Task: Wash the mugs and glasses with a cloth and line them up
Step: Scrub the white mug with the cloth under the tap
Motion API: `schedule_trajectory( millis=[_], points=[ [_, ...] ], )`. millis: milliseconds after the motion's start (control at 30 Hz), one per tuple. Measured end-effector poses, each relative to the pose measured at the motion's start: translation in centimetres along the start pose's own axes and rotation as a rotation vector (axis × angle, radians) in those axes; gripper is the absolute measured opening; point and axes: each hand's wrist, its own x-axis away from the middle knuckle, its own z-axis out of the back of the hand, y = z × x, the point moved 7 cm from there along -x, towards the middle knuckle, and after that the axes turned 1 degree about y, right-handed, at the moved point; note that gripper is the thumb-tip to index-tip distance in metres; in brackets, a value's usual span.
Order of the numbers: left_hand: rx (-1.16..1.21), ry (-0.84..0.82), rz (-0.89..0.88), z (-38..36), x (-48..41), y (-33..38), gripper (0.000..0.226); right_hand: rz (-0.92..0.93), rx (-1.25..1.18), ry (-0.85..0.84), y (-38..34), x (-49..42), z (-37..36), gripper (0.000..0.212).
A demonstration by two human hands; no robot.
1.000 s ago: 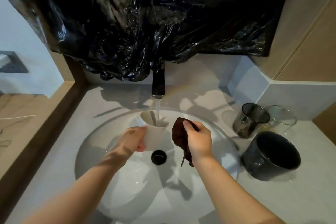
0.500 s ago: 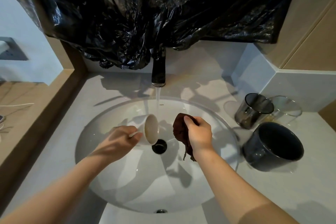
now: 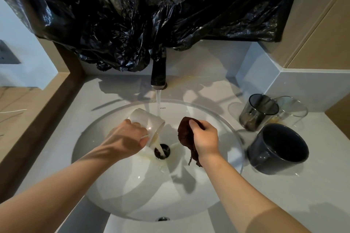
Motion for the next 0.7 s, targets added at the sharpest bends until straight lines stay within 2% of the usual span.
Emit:
schedule_trajectory(
  millis=[200,267,367,467,533,633,700],
  points=[
    [0.059,0.055,-0.037,-0.8,-2.1,0.9,0.036,0.014,0.012,0.031,0.0,-0.5,1.0,0.01],
    [0.179,0.071,0.013,-1.0,-2.7,0.9,0.033,0.006,0.017,0.05,0.1,-0.7,1.1,0.011],
    [0.539,0.067,0.283,-1.4,-3.4,-0.5,0.032,0.004,0.012,0.057,0.3,-0.8,1.1,0.013],
    [1.195,0.049,0.761,-3.3,-2.7,-1.8,0.03,-0.001,0.014,0.06,0.2,-0.7,1.0,0.014],
    [1.503,0.023,0.988,-4.6,-2.2,-1.6,0.027,0.001,0.031,0.065,0.3,-0.8,0.9,0.013],
    [1.775,-0.023,1.166,-5.8,-1.9,-1.3,0.035,-0.007,0.016,0.059,0.5,-0.8,0.8,0.013],
    [1.859,-0.048,1.233,-5.9,-1.5,-1.0,0.035,-0.016,0.025,0.053,0.6,-0.9,0.9,0.013]
  ],
)
